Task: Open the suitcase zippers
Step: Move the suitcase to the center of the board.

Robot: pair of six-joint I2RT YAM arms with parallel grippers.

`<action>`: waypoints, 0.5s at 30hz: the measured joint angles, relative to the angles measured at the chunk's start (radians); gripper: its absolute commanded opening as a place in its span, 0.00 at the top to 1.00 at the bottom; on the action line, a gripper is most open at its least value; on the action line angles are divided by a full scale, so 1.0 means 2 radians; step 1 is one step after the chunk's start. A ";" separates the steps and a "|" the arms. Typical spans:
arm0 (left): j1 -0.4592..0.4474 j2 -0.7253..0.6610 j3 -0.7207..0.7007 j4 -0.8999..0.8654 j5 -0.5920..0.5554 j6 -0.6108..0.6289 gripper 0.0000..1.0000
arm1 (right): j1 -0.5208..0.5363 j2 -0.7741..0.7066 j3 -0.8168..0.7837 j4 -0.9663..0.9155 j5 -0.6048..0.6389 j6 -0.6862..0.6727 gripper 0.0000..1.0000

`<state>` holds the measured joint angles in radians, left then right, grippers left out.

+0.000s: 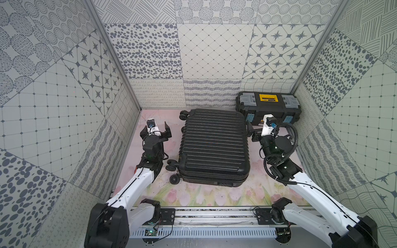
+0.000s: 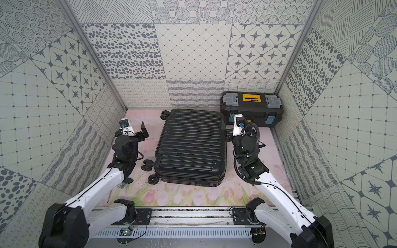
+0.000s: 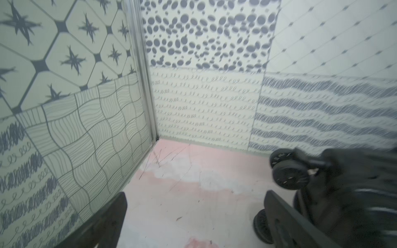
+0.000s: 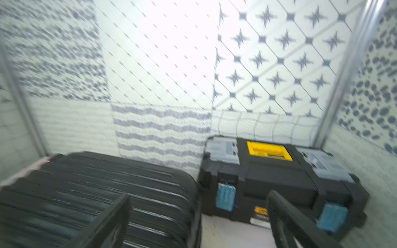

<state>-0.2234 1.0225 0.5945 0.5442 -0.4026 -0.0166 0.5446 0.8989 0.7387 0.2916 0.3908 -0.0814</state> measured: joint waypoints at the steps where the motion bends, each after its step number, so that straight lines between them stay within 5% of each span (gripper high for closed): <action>1: -0.011 -0.021 0.017 -0.026 0.006 -0.004 0.01 | 0.025 -0.012 0.022 -0.030 0.009 0.007 0.01; 6: -0.052 -0.076 0.116 -0.202 0.032 -0.061 0.01 | 0.058 -0.037 0.137 -0.233 -0.013 0.124 0.01; 12: -0.062 -0.085 0.190 -0.413 0.094 -0.138 0.01 | 0.050 -0.092 0.126 -0.363 -0.110 0.247 0.01; 15: -0.063 -0.088 0.189 -0.486 0.145 -0.170 0.01 | 0.033 -0.055 0.145 -0.440 -0.163 0.285 0.01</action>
<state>-0.3496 0.8467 0.9733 -0.4271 -0.1131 -0.3561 0.6109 0.7891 1.0294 -0.5884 0.0658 0.4877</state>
